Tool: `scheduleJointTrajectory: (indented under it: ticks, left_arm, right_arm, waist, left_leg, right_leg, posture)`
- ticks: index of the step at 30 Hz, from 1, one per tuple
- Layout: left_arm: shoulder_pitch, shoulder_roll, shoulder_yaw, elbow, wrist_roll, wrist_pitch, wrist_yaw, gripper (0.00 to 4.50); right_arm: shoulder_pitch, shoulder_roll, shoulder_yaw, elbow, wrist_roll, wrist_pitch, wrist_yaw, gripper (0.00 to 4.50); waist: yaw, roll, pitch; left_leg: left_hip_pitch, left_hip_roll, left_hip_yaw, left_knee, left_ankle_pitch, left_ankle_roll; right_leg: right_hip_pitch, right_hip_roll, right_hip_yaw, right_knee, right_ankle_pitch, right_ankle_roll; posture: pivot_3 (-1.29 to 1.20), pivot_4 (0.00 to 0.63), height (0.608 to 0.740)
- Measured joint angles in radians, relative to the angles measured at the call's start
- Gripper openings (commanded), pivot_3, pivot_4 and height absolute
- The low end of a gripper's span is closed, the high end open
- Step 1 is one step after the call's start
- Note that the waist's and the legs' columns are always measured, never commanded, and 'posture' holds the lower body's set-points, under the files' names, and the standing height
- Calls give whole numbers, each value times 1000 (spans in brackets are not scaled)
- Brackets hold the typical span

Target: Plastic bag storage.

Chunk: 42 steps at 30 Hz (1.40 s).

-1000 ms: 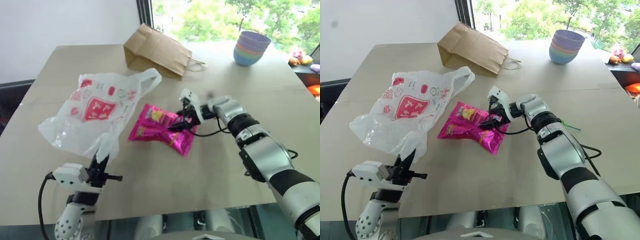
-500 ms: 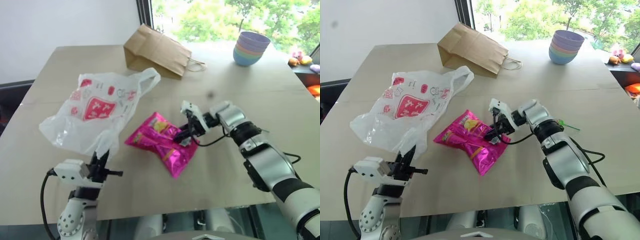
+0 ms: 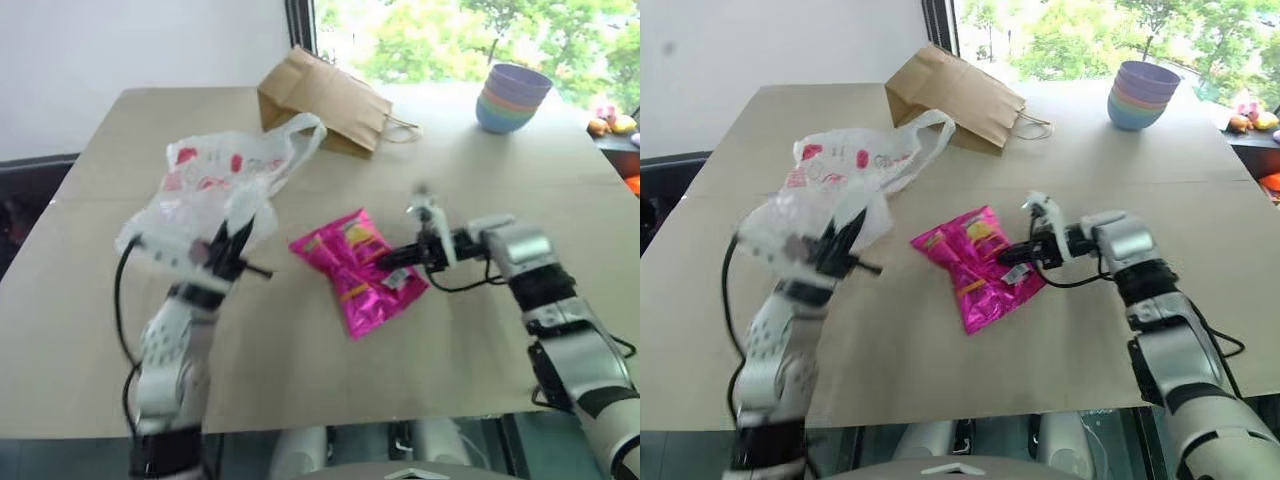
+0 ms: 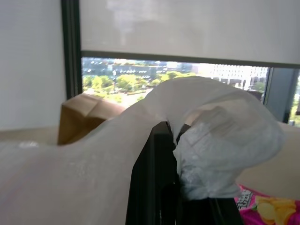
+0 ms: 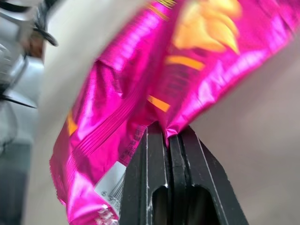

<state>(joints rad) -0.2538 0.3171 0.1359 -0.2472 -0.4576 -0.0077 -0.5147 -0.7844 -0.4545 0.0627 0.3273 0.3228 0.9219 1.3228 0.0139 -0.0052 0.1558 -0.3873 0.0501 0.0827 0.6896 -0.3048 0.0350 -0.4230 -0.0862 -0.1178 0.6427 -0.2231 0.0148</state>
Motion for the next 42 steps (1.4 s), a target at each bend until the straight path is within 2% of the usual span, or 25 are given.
scheduleJointTrajectory:
  ticks: [4, 10, 15, 17, 22, 28, 34, 42]
  left_arm:
    - [-78, -5, -86, 18, -18, 45, -77, 0]
    - [-93, 18, -291, -18, -100, 148, -348, 0]
    - [42, 162, -317, -66, -161, 203, -549, 0]
    - [69, 172, -291, -67, -173, 197, -575, 0]
    - [148, 150, -169, -63, -161, 111, -527, 0]
    - [219, 14, -25, -66, -174, 61, -322, 0]
    - [313, -57, -30, -171, -174, 47, -244, 0]
    - [417, -34, -90, -212, -152, 11, -292, 0]
  right_arm:
    - [35, -59, -107, -65, 59, 53, -60, 28]
    - [128, -180, -280, -172, 153, 114, -185, 28]
    - [205, -277, -352, -236, 228, 166, -210, 28]
    - [235, -284, -351, -281, 261, 188, -209, 28]
    - [311, -308, -331, -366, 345, 251, -193, 28]
    - [334, -322, -238, -441, 423, 299, -176, 28]
    - [273, -256, -118, -435, 433, 312, -209, 28]
    - [129, -87, -60, -293, 418, 253, -270, 28]
  waist:
    - [-1, 0, 0]
    - [-7, 0, 1]
    - [-13, 1, 2]
    - [-13, 1, 2]
    - [-10, 1, 2]
    - [-1, 0, 3]
    - [0, 0, 3]
    - [1, 0, 3]
  left_leg:
    - [1, -1, 2, -1, 0, 0]
    - [3, -1, 3, -2, 1, -1]
    - [5, 1, 3, -3, 2, -3]
    - [5, 2, 1, -2, 2, -3]
    - [5, 2, -1, -3, 2, -3]
    - [5, 2, -2, -2, 1, -2]
    - [4, 1, -2, -2, 1, -2]
    - [4, 1, -4, -2, 1, -2]
  right_leg:
    - [0, 0, 1, -1, 0, 0]
    - [0, 0, 3, 0, 0, 0]
    - [0, 2, 6, 2, -1, 0]
    - [0, 2, 6, 2, -1, 0]
    - [0, 2, 7, 1, 0, 0]
    - [1, 2, 6, 1, 0, 0]
    - [0, 2, 6, 1, 0, 0]
    - [0, 2, 4, 1, 0, 0]
  posture:
    - [0, 150, 740]
    - [0, 150, 740]
    - [0, 150, 740]
    - [0, 150, 740]
    - [0, 150, 740]
    - [0, 150, 740]
    - [0, 150, 740]
    - [0, 150, 740]
